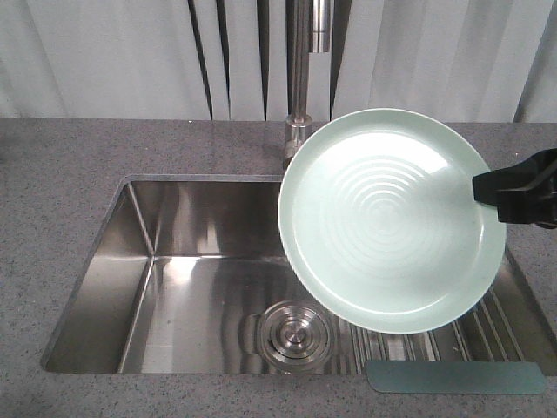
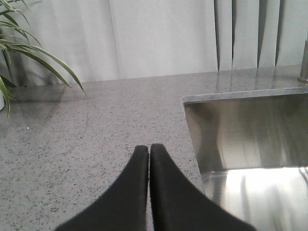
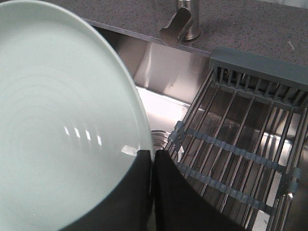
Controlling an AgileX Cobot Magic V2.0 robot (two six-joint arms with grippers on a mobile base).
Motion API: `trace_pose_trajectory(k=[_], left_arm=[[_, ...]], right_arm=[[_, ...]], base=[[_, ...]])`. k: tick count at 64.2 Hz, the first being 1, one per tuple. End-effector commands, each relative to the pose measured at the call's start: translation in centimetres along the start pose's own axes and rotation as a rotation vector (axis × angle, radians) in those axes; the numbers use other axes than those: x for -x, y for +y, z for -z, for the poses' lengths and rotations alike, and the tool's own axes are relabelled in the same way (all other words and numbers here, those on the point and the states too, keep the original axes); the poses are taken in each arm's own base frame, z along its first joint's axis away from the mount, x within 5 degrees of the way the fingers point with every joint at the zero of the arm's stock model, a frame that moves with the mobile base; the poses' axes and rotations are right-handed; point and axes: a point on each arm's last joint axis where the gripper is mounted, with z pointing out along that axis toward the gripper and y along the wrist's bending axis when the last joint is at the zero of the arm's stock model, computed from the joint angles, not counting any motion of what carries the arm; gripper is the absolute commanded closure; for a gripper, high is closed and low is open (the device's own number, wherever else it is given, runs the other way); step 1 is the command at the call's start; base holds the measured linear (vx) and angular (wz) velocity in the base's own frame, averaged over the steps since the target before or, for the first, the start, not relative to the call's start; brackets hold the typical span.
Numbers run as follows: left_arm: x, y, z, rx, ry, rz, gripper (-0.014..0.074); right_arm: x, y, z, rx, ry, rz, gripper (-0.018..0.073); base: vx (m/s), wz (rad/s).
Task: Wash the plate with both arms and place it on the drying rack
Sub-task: 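Drive the base up to the steel sink holding the plate above it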
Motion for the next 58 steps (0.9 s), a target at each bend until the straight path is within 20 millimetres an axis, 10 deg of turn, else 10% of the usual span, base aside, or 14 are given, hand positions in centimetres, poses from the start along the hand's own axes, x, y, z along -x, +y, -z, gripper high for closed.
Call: trace_pose_trajectory(k=[1, 58], left_arm=[[0.15, -0.05, 0.04, -0.006, -0.073, 0.012, 0.0603], [0.15, -0.05, 0.04, -0.006, -0.073, 0.012, 0.0603]], right_arm=[[1.17, 0.27, 1.06, -0.01, -0.096, -0.004, 0.0566], [1.18, 0.27, 1.06, -0.01, -0.096, -0.004, 0.0566]], base=[[0.01, -0.05], [0.0, -0.01]])
